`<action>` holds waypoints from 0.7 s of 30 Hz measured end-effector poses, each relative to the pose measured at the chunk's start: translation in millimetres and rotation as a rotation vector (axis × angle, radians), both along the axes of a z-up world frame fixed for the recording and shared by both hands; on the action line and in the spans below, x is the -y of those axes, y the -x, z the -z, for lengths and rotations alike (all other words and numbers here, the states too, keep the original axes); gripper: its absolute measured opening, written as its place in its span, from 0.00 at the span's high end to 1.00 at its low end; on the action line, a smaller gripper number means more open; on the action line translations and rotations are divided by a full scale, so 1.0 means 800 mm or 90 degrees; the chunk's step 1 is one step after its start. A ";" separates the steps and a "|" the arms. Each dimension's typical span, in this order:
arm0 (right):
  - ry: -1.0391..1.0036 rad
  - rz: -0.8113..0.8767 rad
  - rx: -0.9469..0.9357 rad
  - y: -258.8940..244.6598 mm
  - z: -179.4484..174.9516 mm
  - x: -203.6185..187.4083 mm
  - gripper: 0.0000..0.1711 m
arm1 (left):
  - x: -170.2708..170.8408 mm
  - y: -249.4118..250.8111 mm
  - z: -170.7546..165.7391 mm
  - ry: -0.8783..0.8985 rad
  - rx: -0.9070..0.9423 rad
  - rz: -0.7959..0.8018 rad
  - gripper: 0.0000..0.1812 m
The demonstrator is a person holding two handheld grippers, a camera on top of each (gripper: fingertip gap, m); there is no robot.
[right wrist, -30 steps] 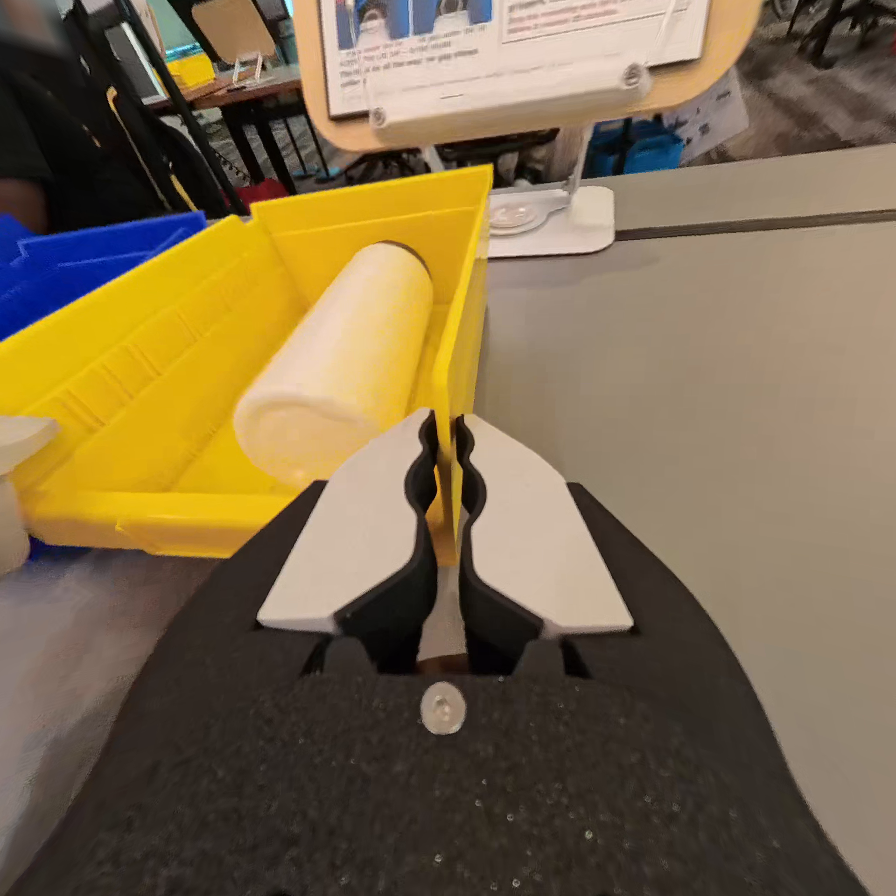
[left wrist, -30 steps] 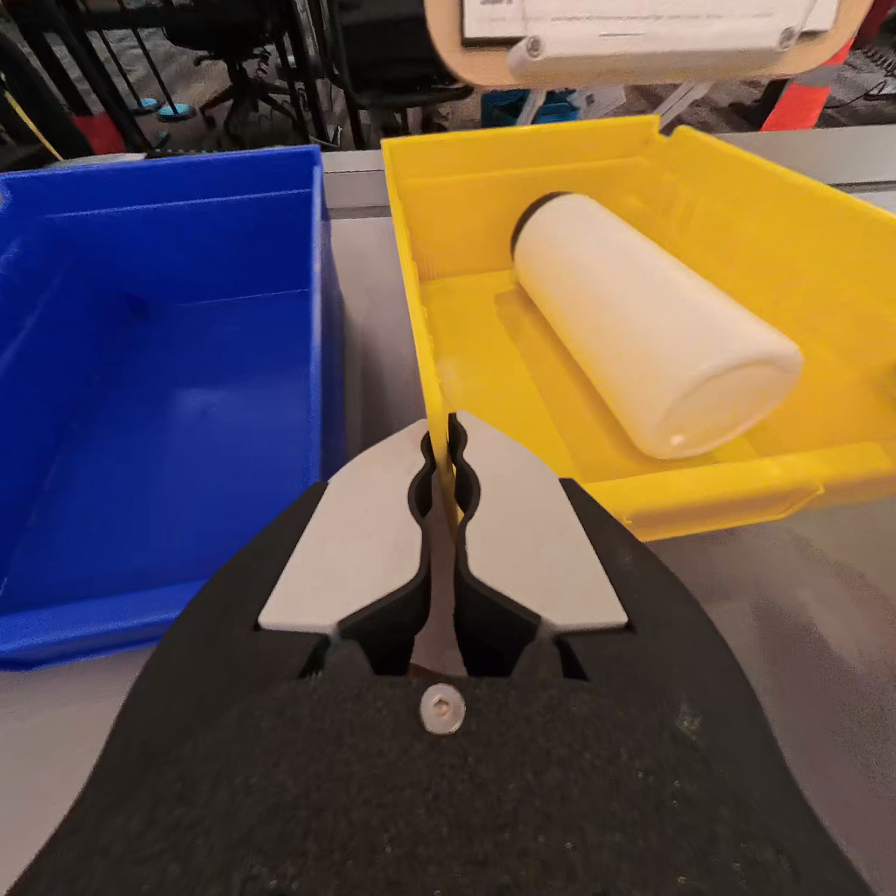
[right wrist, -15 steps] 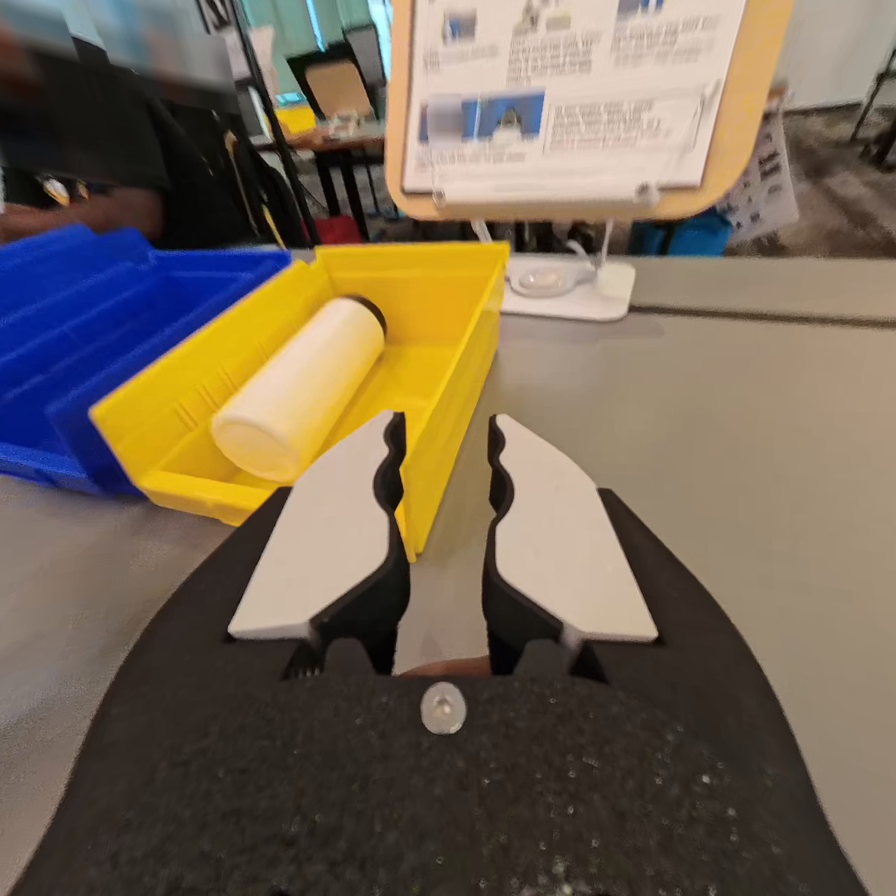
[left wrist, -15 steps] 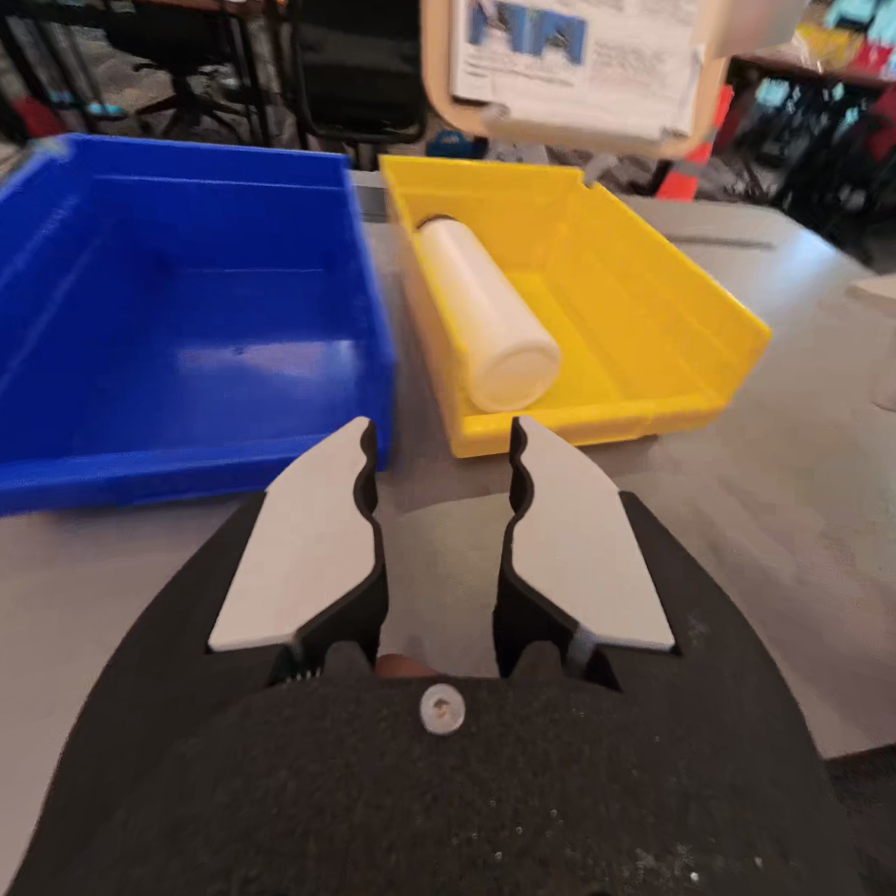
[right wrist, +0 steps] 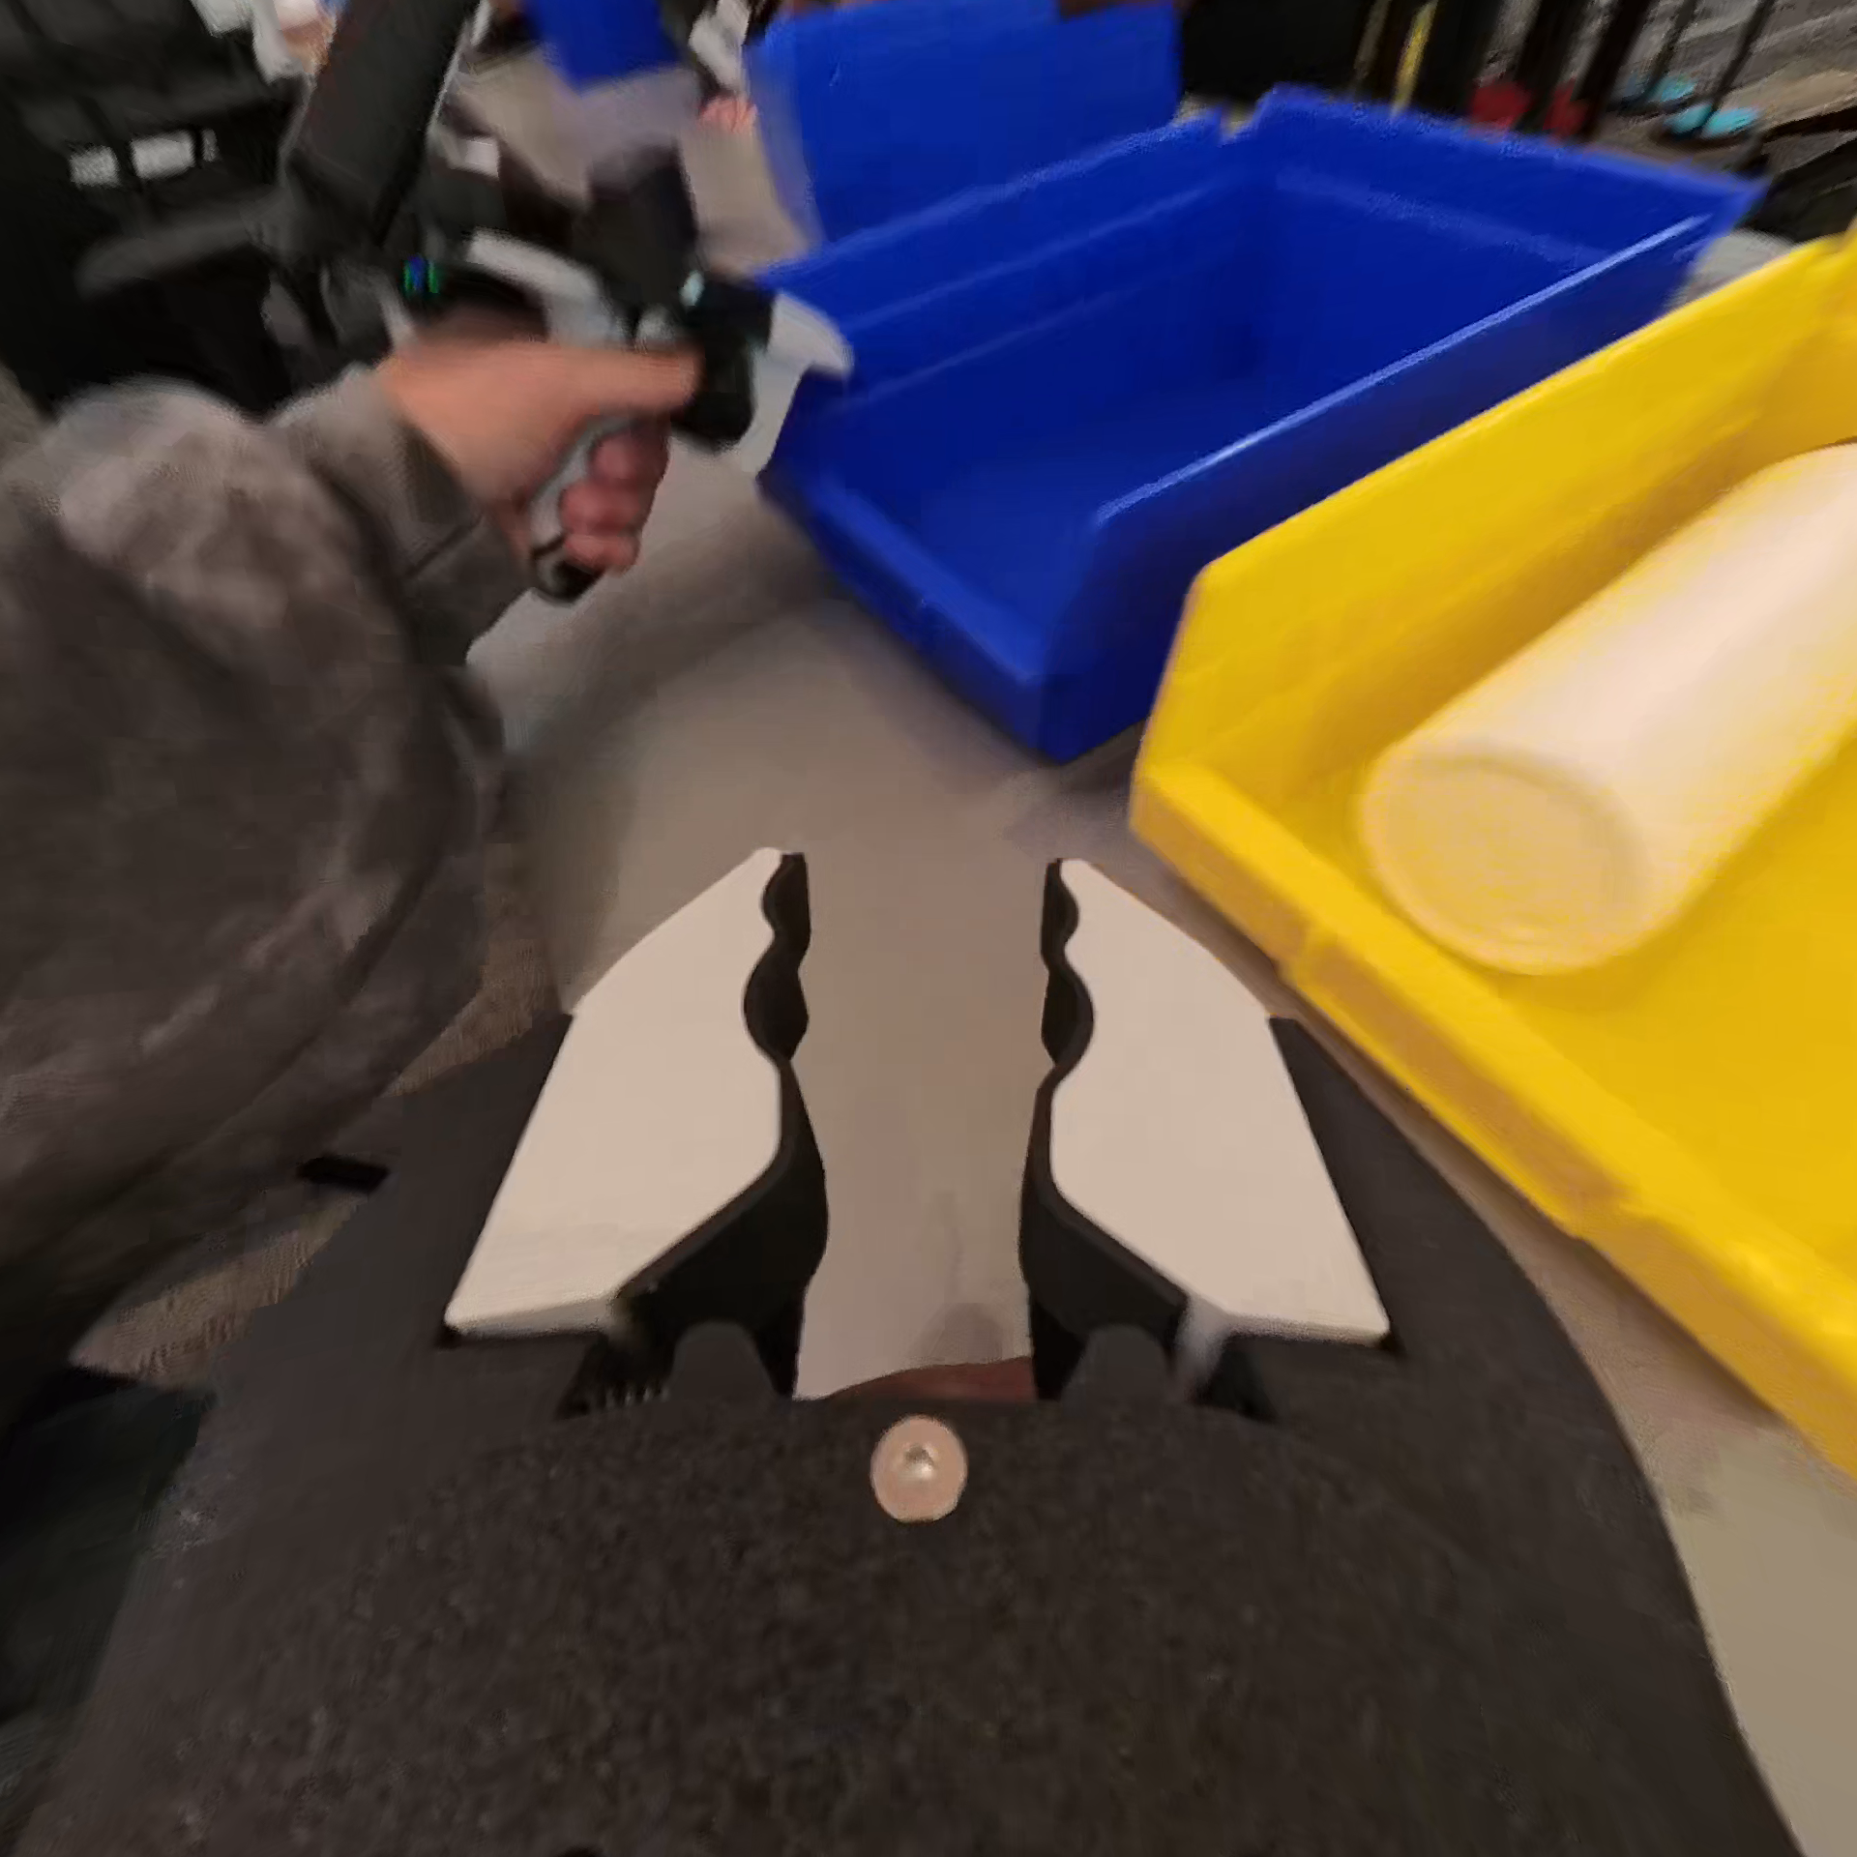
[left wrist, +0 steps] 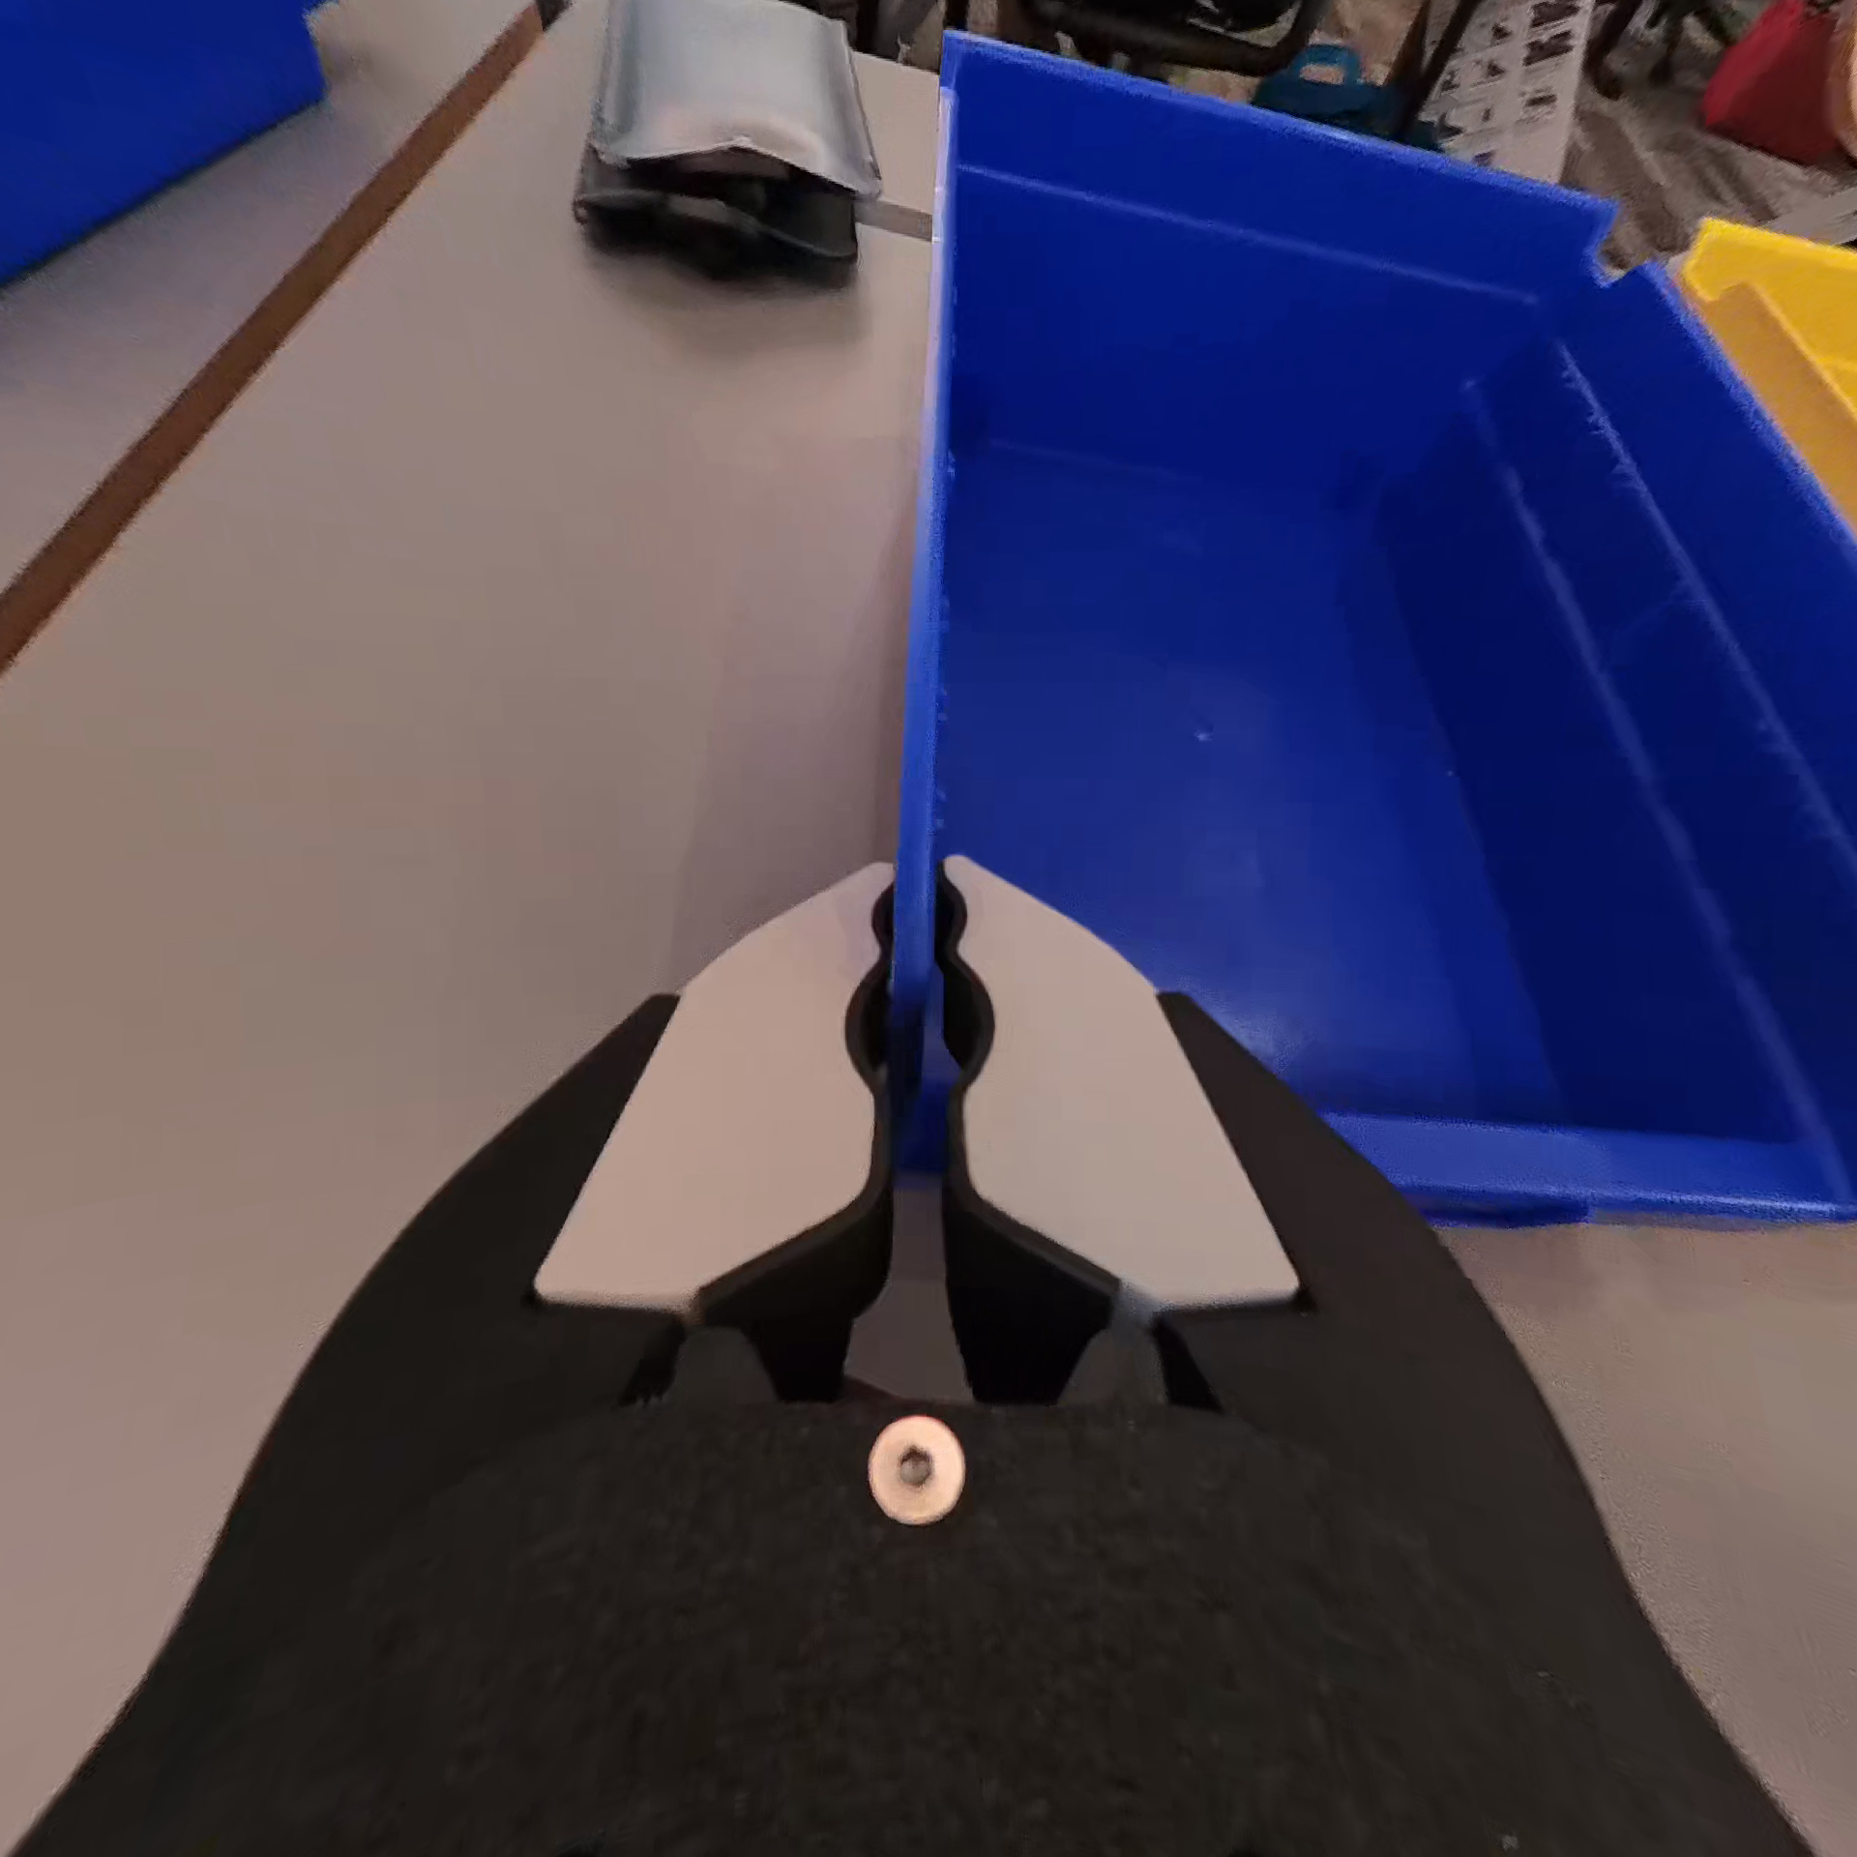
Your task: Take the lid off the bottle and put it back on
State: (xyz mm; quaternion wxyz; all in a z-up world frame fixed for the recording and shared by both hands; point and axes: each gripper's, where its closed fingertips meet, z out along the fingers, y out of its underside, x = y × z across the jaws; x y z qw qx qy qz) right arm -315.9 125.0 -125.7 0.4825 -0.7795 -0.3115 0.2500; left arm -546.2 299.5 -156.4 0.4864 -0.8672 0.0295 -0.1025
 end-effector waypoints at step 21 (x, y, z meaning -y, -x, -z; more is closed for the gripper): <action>-0.032 0.298 0.061 0.050 0.010 -0.047 0.96 | 0.236 -0.009 -0.022 -0.032 -0.051 -0.081 0.98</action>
